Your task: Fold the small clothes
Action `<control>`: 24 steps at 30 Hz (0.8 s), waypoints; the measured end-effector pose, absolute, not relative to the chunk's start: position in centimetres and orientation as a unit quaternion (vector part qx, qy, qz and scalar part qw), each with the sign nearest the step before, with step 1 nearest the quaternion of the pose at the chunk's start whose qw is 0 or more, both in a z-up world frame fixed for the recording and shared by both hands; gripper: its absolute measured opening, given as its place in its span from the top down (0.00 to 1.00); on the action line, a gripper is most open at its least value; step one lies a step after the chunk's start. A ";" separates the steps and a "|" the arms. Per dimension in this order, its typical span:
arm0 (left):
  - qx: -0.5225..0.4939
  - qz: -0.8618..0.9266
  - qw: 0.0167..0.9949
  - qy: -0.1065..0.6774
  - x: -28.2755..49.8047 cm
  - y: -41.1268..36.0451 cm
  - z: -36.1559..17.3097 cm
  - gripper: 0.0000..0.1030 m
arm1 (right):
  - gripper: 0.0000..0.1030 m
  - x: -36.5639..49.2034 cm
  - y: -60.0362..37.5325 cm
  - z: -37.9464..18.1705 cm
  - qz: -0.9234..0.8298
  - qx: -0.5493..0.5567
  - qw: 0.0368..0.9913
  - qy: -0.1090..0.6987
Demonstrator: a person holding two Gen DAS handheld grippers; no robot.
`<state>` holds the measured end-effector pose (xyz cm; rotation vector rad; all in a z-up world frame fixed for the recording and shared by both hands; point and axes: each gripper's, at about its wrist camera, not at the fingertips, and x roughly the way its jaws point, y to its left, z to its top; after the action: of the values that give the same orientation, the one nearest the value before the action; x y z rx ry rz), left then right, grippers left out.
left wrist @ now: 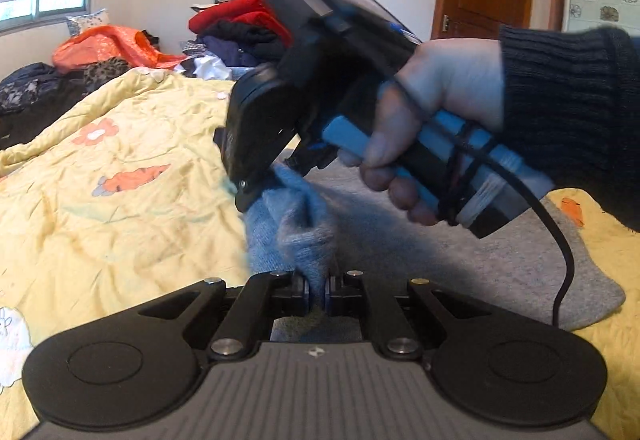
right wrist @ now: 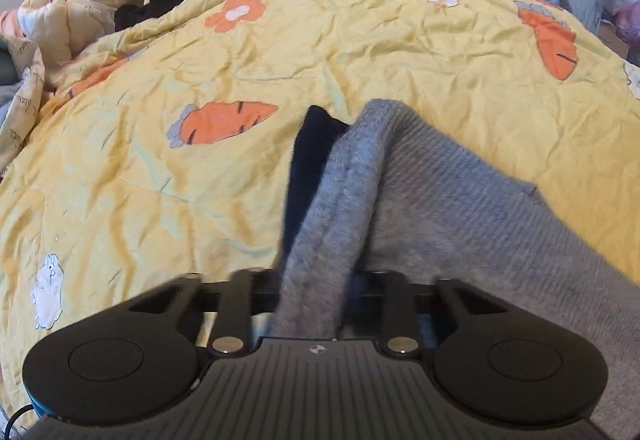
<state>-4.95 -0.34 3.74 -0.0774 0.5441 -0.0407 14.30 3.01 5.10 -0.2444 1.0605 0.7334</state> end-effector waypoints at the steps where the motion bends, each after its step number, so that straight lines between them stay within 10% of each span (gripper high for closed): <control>1: -0.036 -0.029 0.963 0.266 -4.9 -0.8 4.0 0.94 | 0.84 14.7 1.8 5.5 0.349 -0.089 0.791 0.495; 11: -0.009 -0.210 0.947 0.244 -3.2 -14.3 7.1 0.94 | 0.86 14.1 -21.8 11.8 0.322 0.048 0.841 0.432; 19: 0.021 -0.260 0.897 0.356 -0.1 -21.1 2.0 0.94 | 0.86 14.0 -33.3 3.7 0.230 0.133 0.843 0.468; 24: -0.003 -0.320 0.881 0.348 -0.2 -17.6 3.7 0.90 | 0.47 13.9 -35.0 2.8 0.258 0.257 0.816 0.449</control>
<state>-0.22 -17.59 3.72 -0.0055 0.7243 -0.6664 13.90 -34.96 2.84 0.5491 0.9585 0.5495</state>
